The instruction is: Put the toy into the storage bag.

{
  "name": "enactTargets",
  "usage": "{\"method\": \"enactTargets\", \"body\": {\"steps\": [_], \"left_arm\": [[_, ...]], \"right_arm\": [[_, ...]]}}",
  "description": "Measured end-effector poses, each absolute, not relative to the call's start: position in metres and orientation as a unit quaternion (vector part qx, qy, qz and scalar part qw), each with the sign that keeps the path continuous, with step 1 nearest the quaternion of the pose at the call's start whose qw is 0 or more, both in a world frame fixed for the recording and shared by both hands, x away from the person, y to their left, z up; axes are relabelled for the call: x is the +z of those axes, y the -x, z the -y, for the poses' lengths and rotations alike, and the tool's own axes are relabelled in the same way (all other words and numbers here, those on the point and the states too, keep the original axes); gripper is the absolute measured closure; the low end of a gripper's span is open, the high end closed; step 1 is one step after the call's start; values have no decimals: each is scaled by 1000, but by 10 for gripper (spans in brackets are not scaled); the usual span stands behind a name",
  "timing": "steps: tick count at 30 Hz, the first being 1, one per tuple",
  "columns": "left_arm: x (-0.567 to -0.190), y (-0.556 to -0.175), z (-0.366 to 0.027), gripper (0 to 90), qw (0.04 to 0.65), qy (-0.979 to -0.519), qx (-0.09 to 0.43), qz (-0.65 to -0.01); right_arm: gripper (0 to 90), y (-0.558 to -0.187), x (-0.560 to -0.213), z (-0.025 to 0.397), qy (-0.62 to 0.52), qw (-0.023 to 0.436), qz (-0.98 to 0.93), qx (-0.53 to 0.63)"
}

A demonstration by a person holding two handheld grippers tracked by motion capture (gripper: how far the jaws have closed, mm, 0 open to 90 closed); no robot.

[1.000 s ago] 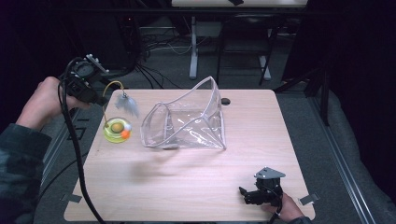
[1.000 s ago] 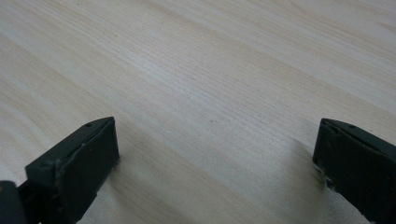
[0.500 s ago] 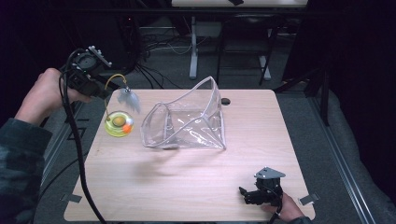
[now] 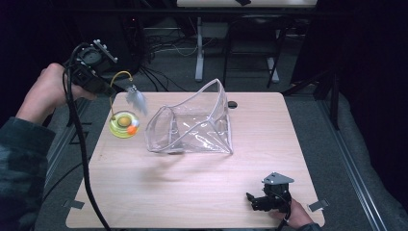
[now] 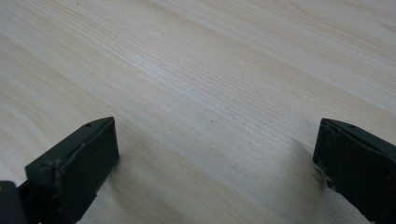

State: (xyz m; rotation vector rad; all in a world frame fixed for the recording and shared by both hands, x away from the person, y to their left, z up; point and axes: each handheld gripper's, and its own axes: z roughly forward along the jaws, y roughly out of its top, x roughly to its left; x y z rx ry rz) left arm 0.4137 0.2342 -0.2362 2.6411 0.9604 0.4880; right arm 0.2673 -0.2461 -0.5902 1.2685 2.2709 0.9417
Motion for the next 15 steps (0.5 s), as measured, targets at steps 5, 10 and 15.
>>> {"method": "enactTargets", "body": {"steps": [5,10,15], "left_arm": [[-231,-415,-231,878,147,-916,171,-333],[-228,-418,-225,878,150,-916,172,-329],[-225,-420,-218,878,152,-918,174,-322]], "right_arm": [[0,-267,-590,246,-451,187,-806,335],[0,-267,-590,246,-451,187,-806,334],[0,-267,-590,246,-451,187,-806,334]]}}
